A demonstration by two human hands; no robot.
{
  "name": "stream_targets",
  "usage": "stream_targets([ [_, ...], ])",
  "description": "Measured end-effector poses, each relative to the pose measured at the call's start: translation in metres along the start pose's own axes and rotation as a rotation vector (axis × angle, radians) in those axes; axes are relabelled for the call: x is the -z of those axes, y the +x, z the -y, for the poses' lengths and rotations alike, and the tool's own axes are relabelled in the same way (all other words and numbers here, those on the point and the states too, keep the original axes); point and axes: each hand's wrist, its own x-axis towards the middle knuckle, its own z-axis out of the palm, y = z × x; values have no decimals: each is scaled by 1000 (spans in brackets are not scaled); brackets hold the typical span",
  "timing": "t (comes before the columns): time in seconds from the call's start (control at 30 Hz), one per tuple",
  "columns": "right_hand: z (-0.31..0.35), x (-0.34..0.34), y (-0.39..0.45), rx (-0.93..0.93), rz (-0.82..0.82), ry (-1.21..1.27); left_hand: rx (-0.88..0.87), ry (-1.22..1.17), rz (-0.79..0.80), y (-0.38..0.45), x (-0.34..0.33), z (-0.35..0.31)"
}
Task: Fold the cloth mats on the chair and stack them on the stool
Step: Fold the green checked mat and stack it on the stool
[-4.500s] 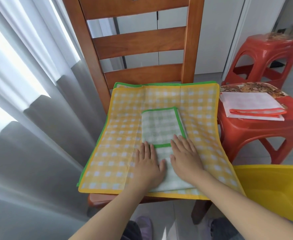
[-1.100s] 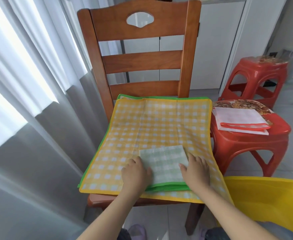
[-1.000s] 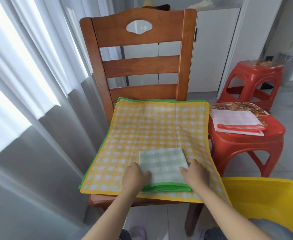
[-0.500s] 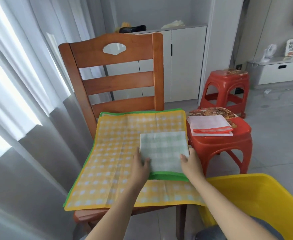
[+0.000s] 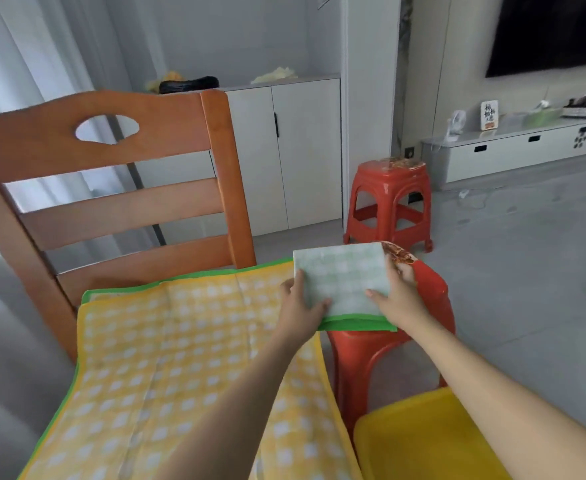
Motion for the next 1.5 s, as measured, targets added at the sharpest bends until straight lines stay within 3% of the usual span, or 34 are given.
stream_targets([
  [0.23, -45, 0, 67, -40, 53, -143, 38, 58, 52, 72, -54, 12],
  [0.43, -73, -20, 78, -90, 133, -291, 137, 415, 26, 96, -80, 37],
  [0.67, -85, -29, 80, -140, 175, -584, 158, 403, 81, 99, -90, 44],
  [0.93, -84, -24, 82, -118, 209, -587, 195, 292, 106, 97, -85, 40],
  [1.1, -70, -19, 59, -55, 46, -601, 119, 191, 50, 71, -71, 23],
  [1.3, -30, -17, 4, 152, -22, -366, 11, 209, -23, 13, -30, 4],
  [1.5, 15, -29, -76, 303, -20, -117, 56, 100, -74, -78, 20, 8],
])
